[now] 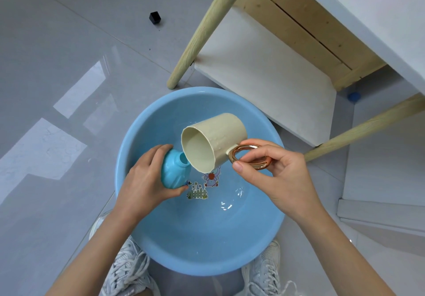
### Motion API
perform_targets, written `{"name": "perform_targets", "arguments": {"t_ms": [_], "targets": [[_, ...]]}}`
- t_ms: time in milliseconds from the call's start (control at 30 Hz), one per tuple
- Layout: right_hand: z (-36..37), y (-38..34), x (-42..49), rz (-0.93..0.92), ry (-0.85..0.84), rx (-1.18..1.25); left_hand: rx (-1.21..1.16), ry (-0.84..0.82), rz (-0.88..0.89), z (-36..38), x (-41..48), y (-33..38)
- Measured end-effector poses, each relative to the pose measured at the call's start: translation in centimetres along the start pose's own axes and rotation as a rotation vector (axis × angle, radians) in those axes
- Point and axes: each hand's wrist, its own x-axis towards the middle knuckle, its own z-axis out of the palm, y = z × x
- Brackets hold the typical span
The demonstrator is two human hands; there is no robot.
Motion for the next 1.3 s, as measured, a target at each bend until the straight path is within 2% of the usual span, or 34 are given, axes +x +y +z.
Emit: {"name": "perform_targets", "arguments": {"t_ms": [467, 1300], "targets": [[0.14, -0.59, -0.25, -0.17, -0.003, -0.198, 0.008, -0.011, -0.007, 0.09, -0.03, -0.12], [0.51, -0.72, -0.48, -0.298, 0.014, -0.335, 0.024, -0.01, 0.008, 0.19, -0.07, -0.28]]}}
